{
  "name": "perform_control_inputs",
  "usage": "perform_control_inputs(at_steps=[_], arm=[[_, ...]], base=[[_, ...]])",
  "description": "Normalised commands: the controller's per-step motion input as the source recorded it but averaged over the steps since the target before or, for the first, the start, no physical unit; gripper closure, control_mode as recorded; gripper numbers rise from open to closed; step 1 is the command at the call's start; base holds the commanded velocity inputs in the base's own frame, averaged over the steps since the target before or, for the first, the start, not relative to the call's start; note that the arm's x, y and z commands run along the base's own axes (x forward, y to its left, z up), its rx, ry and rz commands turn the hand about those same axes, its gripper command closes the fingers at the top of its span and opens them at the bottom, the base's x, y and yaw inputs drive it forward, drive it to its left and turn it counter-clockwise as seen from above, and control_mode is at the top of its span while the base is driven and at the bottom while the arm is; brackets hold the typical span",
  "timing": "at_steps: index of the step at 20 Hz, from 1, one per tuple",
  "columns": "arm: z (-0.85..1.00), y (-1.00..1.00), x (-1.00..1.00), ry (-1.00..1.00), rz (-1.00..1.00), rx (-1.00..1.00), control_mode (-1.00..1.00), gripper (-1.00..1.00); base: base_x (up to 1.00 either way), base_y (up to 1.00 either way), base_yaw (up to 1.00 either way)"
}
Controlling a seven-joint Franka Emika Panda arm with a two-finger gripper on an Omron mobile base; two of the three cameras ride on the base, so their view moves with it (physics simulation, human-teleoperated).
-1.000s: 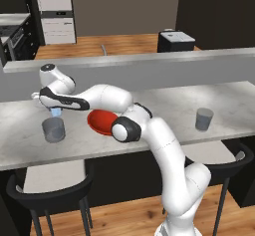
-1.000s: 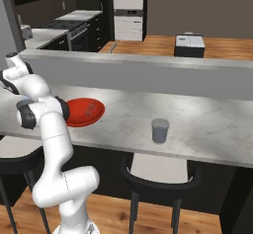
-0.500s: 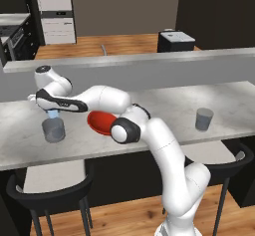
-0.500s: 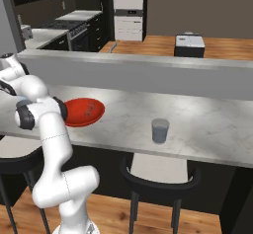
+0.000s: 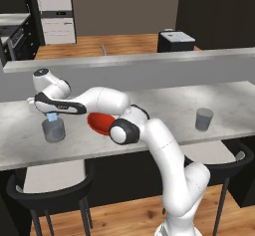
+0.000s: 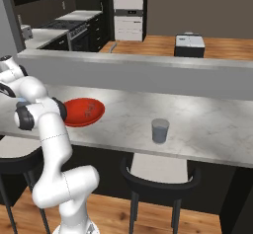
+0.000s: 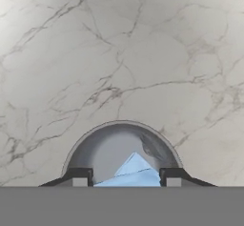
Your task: There are four ice cubes in the ice bowl. Place two ice cubes in each glass of water.
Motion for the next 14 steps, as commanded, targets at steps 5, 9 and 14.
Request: perform_control_inputs(at_steps=[5,9,14], arm=[[-0.01,0.0,-0.01,0.0,0.0,0.0,-1.0,1.0],[0.0,0.0,0.0,0.0,0.0,0.0,-1.0,1.0],[0.0,0.0,-0.01,0.0,0.0,0.0,-1.0,1.0]], base=[[0.0,0.0,0.0],[0.0,0.0,0.0],[0.0,0.0,0.0]])
